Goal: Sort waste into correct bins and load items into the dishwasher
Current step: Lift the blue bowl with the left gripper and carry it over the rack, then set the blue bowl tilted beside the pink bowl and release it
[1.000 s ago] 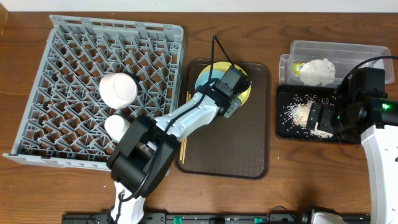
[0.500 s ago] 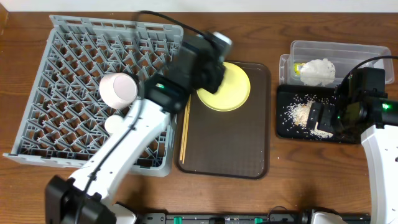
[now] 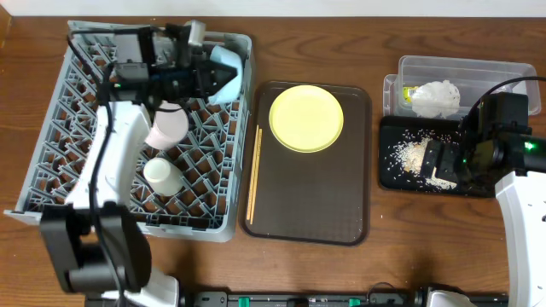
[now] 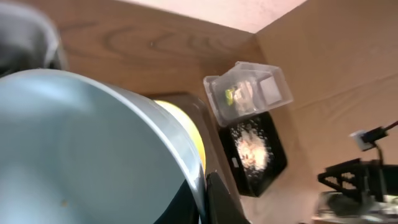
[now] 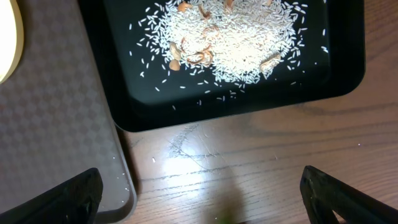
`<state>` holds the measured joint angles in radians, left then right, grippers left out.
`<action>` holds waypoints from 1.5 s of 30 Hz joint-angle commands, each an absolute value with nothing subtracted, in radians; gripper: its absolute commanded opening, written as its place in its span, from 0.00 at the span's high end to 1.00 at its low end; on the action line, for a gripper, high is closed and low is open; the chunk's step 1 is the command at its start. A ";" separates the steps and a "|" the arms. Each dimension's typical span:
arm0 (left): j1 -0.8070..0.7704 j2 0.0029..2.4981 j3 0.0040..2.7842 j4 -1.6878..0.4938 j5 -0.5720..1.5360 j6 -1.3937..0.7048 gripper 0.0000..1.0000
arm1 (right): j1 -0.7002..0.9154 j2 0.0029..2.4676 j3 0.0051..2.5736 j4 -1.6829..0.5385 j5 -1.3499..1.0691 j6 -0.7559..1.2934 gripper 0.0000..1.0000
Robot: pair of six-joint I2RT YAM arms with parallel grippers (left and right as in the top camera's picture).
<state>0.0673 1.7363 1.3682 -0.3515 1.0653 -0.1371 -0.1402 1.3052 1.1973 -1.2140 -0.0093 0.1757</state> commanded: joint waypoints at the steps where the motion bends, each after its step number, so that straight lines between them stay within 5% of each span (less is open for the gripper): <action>1: 0.144 1.824 1.372 -0.342 1.260 -0.195 0.94 | -0.151 1.300 1.214 -1.216 -0.004 0.186 0.01; 8: 0.268 1.956 1.372 -0.332 1.317 -0.250 0.94 | -0.151 1.300 1.214 -1.216 -0.004 0.186 0.01; 11: 0.334 1.958 1.372 -0.333 1.317 -0.249 0.85 | -0.151 1.300 1.214 -1.216 -0.004 0.186 0.01; 14: 0.369 1.958 1.372 -0.357 1.337 -0.250 0.90 | -0.151 1.300 1.214 -1.216 -0.004 0.186 0.01; 26: 0.326 1.958 1.372 -0.274 1.572 -0.254 0.94 | -0.151 1.300 1.214 -1.216 -0.004 0.186 0.01; 45: 0.234 1.958 1.361 -0.166 1.389 -0.264 0.94 | -0.151 1.300 1.214 -1.221 -0.004 0.186 0.01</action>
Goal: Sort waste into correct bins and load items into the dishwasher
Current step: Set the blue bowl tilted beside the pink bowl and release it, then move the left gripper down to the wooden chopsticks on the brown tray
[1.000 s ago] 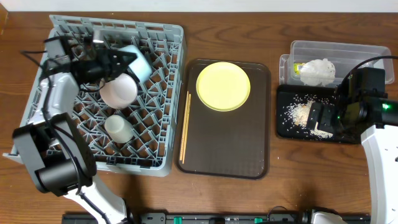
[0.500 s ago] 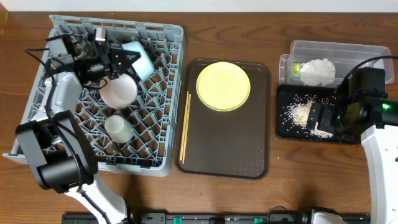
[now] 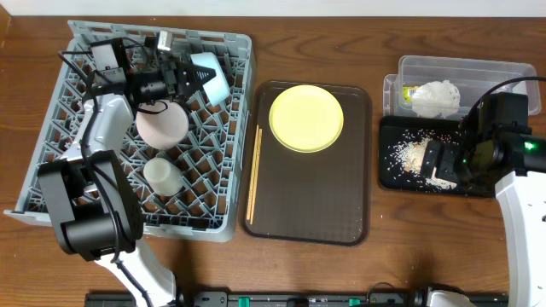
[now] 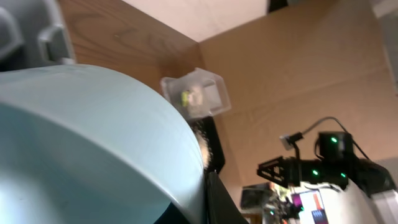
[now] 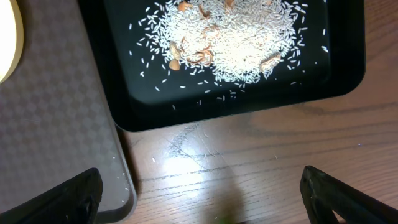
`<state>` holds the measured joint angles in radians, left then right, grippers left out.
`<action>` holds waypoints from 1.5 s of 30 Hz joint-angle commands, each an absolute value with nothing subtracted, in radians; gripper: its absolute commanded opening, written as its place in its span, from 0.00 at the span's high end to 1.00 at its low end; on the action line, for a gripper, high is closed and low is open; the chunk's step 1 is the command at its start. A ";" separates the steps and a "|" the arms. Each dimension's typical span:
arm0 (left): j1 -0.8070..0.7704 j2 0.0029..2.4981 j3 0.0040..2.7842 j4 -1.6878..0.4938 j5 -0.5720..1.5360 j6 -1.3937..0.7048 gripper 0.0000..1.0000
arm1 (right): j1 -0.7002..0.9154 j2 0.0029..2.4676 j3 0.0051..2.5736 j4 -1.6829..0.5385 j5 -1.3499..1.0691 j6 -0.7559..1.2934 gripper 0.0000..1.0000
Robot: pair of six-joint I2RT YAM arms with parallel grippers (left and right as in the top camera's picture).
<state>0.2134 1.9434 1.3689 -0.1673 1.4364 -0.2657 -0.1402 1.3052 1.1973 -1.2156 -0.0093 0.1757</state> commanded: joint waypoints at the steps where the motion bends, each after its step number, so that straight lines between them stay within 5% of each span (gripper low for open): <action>1: 0.239 1.959 1.354 -0.166 1.383 -0.264 0.94 | -0.151 1.300 1.214 -1.221 -0.004 0.186 0.01; 16: 0.271 1.978 1.347 -0.274 1.382 -0.264 0.94 | -0.151 1.300 1.214 -1.228 -0.004 0.186 0.01; 21: 0.330 1.978 1.347 -0.396 1.299 -0.262 0.83 | -0.151 1.300 1.214 -1.228 -0.004 0.186 0.01; 24: 0.362 1.976 1.347 -0.419 1.289 -0.244 0.66 | -0.151 1.300 1.214 -1.231 -0.004 0.186 0.01; 32: 0.398 1.892 1.348 -0.414 1.284 -0.244 0.42 | -0.151 1.300 1.214 -1.233 -0.005 0.186 0.01; 36: 0.397 1.761 1.348 -0.452 1.132 -0.244 0.29 | -0.151 1.300 1.214 -1.235 -0.004 0.186 0.01; 45: 0.244 1.511 1.348 -0.768 0.705 -0.119 0.19 | -0.151 1.300 1.214 -1.234 -0.004 0.186 0.01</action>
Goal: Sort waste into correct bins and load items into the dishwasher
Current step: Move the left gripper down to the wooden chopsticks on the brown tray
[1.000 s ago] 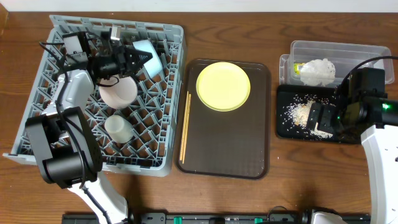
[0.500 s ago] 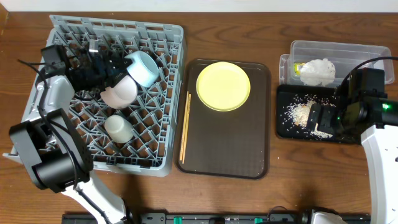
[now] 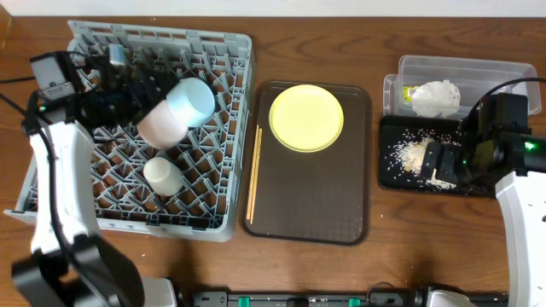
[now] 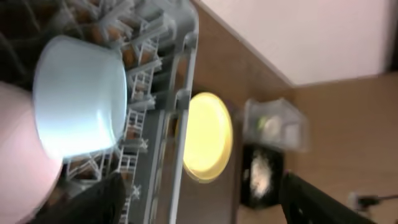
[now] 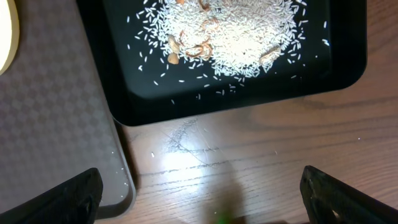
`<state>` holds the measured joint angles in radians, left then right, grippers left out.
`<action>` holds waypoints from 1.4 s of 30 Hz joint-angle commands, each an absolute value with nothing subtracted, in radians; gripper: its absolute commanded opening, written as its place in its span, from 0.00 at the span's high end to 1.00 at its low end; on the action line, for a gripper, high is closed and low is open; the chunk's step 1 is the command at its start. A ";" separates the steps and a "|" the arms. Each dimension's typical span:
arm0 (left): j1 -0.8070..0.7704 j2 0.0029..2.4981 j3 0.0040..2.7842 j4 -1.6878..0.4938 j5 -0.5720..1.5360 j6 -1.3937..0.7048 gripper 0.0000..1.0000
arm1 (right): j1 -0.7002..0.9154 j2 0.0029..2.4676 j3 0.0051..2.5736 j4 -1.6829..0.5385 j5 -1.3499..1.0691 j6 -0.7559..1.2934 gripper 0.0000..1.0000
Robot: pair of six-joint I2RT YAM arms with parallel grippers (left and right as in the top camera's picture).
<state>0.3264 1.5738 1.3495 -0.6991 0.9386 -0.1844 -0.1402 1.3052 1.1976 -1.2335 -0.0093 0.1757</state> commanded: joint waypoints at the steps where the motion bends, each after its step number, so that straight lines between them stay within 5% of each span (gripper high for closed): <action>1: 0.207 1.495 1.348 -0.803 0.658 -0.112 0.18 | -0.151 1.300 1.214 -1.233 -0.004 0.186 0.01; 10: -0.250 1.471 1.344 -1.063 0.229 -0.240 0.11 | -0.151 1.300 1.214 -1.231 -0.004 0.186 0.01; 18: -0.526 1.518 1.318 -1.055 0.099 -0.499 0.06 | -0.151 1.300 1.214 -1.233 -0.005 0.186 0.01; 42: -0.636 1.903 1.182 -0.709 0.065 -0.559 0.06 | -0.151 1.300 1.214 -1.242 -0.005 0.186 0.01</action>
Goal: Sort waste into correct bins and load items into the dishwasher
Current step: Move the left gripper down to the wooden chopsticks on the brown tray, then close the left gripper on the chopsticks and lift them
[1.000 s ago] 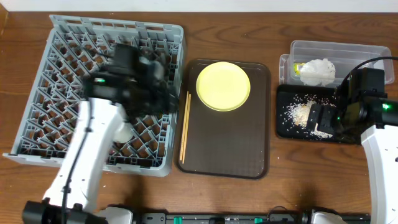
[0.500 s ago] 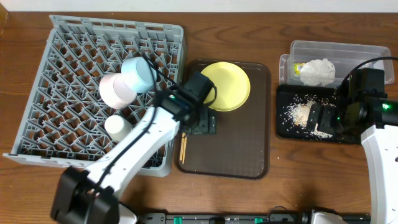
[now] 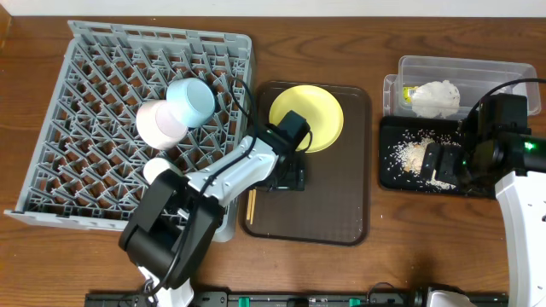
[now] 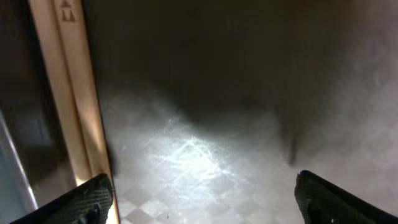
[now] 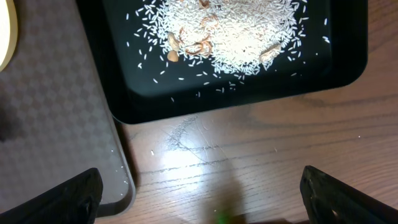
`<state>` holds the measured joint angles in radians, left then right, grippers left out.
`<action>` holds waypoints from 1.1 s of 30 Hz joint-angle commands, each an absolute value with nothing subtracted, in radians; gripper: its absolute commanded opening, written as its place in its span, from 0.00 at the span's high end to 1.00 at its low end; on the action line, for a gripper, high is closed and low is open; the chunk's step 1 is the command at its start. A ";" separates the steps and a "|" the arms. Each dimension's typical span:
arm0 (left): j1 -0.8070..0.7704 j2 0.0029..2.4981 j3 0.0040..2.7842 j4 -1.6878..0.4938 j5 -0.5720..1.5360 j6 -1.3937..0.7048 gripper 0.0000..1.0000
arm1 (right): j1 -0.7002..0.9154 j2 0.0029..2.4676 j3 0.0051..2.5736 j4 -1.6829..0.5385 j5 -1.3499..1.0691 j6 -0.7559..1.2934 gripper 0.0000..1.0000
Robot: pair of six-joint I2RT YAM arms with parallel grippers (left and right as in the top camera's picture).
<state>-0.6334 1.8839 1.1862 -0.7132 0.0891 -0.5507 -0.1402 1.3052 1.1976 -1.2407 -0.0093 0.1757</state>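
Observation:
A light blue cup [image 3: 189, 101] lies in the grey dish rack [image 3: 85, 77] against a pink cup [image 3: 158, 124], with a white cup [image 3: 159, 170] below them. My left gripper [image 3: 286, 179] hovers low over the brown tray [image 3: 333, 200], open and empty [image 4: 202, 199], just right of the wooden chopsticks [image 4: 68, 93]. The yellow plate [image 3: 311, 115] sits at the tray's far end. My right gripper [image 5: 202, 193] is open over bare wood, near the black tray of spilled rice [image 5: 236, 37].
A clear bin [image 3: 503, 72] at the back right holds crumpled white waste [image 3: 435, 95]. The black rice tray [image 3: 401, 175] lies in front of it. My left arm reaches across the rack's right edge and covers part of the chopsticks [image 3: 251, 205].
My left gripper was open at the rack's left side, looking at the blue cup. Now it is low over the brown tray beside the chopsticks. The right arm has stayed put.
My left gripper held the blue cup at the rack's far right corner, then further left along the back. Then the cup lay loose in the rack against the pink cup, with the gripper open. Now that gripper is over the brown tray.

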 commanded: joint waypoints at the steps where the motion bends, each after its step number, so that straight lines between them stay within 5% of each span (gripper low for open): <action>1: -0.636 1.906 1.182 -0.709 0.061 -0.559 0.06 | -0.151 1.300 1.214 -1.242 -0.005 0.186 0.01; 33: -0.636 1.921 1.184 -0.715 -0.034 -0.552 0.07 | -0.151 1.300 1.214 -1.246 -0.005 0.186 0.01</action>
<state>-0.6353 1.8931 1.1862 -0.7185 -0.0257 -0.5499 -0.1402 1.3052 1.1976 -1.2442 -0.0093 0.1757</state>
